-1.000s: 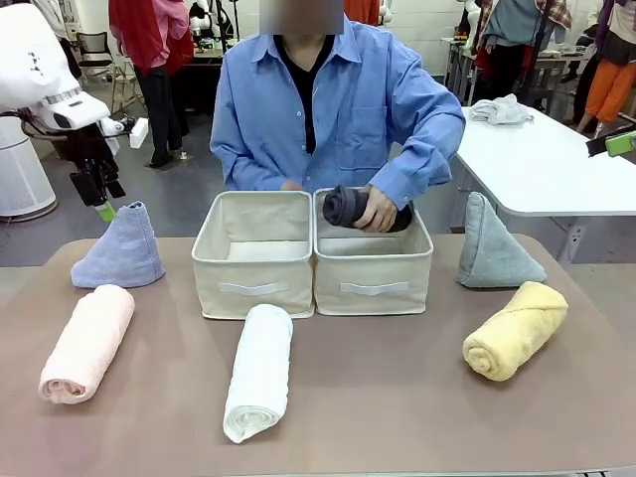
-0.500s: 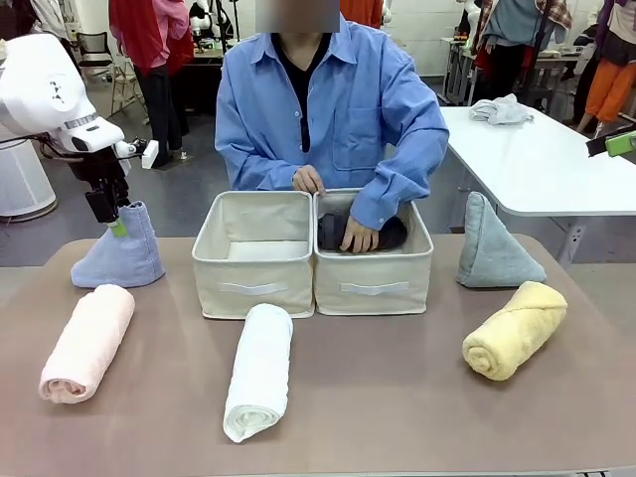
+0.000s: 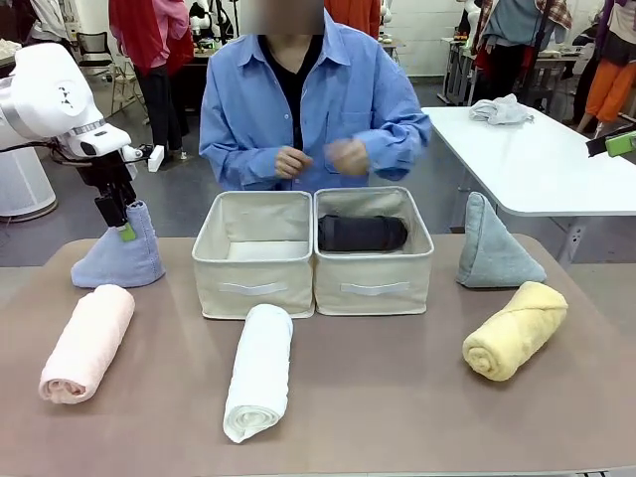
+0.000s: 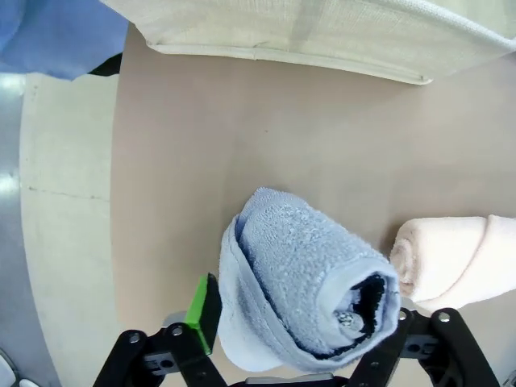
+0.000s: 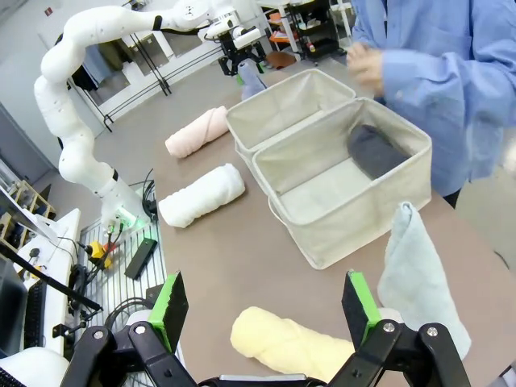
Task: Sort the towels based on their folding style.
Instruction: Pick up one triangle-folded towel and place it in the left Fabric basket.
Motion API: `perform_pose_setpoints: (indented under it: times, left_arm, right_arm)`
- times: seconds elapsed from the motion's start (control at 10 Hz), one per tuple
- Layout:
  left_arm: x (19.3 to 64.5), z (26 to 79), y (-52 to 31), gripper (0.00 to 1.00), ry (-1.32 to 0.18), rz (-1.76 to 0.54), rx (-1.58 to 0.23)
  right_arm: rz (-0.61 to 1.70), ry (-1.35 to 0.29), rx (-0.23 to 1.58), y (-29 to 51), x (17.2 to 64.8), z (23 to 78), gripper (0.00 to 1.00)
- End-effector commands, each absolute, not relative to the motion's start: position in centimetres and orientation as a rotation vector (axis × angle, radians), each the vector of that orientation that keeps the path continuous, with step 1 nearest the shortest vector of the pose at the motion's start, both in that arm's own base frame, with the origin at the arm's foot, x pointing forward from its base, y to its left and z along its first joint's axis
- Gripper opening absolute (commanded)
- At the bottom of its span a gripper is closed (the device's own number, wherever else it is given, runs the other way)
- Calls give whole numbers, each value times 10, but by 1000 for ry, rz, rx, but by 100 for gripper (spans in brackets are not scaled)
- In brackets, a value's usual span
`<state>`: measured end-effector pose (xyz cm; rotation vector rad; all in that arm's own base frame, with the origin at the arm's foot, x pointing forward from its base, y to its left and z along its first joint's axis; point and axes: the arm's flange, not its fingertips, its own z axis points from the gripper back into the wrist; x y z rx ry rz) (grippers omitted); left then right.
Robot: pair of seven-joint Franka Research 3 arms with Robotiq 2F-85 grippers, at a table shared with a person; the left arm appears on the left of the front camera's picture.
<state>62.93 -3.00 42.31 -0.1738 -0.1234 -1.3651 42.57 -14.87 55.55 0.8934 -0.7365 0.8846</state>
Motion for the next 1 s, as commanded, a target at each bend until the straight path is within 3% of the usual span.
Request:
perform_pose_setpoints:
  times: [0.0,0.2,0.3,0.5,0.9]
  left_arm:
    - [635,430,-26,0,-143,-1358,-206]
    - [634,435,-27,0,-152,-1361,-209]
    - [632,438,-30,16,-153,-1367,-206]
    - [632,439,-28,0,-148,-1361,-202]
    - [619,455,-24,0,-134,-1359,-219]
  right_arm:
    - [882,-740,905,-148,427,555,100]
    - [882,-740,905,-148,427,555,100]
    - [882,-740,905,-148,427,555,100]
    - [882,-740,905,-148,427,555,100]
    - [882,-740,905,-148,427,555,100]
